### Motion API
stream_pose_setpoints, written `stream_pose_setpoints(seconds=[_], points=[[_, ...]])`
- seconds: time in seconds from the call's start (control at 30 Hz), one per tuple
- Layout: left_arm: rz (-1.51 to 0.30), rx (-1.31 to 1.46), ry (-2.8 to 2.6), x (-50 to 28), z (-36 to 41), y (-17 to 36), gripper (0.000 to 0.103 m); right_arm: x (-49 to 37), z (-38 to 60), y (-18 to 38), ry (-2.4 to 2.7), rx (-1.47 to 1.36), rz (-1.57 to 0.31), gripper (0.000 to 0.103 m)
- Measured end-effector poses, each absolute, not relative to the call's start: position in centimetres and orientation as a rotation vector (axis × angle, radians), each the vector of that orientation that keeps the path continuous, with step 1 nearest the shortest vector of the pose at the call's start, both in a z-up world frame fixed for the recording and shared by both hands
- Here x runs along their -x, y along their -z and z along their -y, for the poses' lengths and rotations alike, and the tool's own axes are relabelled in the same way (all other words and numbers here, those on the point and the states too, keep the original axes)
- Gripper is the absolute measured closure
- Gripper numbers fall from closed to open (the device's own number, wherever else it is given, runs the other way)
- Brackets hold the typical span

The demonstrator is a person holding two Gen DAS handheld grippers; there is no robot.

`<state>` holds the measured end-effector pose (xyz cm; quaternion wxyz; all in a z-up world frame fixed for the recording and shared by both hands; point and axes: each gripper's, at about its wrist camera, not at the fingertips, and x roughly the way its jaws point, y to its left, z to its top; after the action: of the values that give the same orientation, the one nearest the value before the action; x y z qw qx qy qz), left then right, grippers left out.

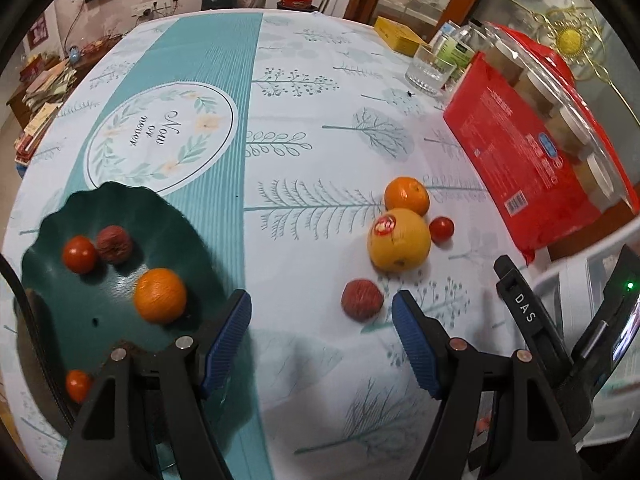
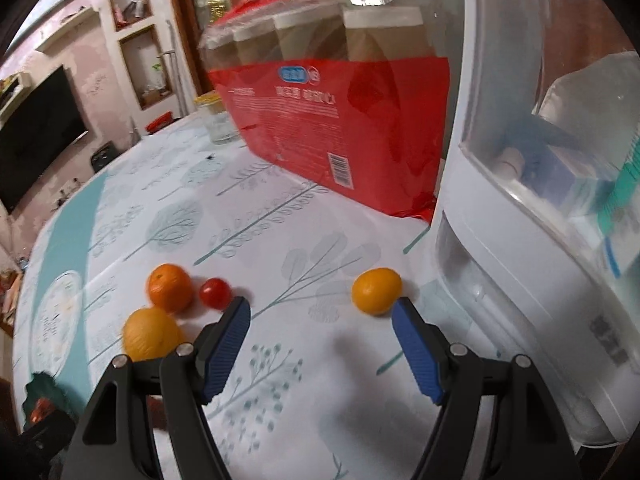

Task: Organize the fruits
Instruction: 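Move both open grippers away from the plate toward the remaining fruits, then grasp the wrinkled red fruit with the left gripper while the right grasps the small orange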

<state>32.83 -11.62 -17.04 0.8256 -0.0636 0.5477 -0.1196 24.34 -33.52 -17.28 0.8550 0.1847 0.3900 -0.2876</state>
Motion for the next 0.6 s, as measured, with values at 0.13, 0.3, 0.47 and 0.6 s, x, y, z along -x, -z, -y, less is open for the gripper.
stream_pose_setpoints(seconds=[0.13, 0.3, 0.47, 0.6], points=[[-1.177, 0.134, 0.244, -33.6, 12.5, 18.6, 0.031, -25.3, 34.3, 18.4, 0.655, -0.378, -0.824, 0.029], [-1.201, 0.088, 0.262, -33.7, 14.1, 20.6, 0.032, -25.7, 35.0, 19.4, 0.717, -0.349, -0.837, 0.031], [-1.218, 0.078, 0.275, -33.9, 15.1, 22.1, 0.032, -26.0, 35.2, 20.5, 0.734, -0.335, -0.873, 0.038], [-1.218, 0.073, 0.274, -34.0, 15.6, 23.0, 0.034, -26.1, 35.3, 21.2, 0.745, -0.321, -0.891, 0.047]])
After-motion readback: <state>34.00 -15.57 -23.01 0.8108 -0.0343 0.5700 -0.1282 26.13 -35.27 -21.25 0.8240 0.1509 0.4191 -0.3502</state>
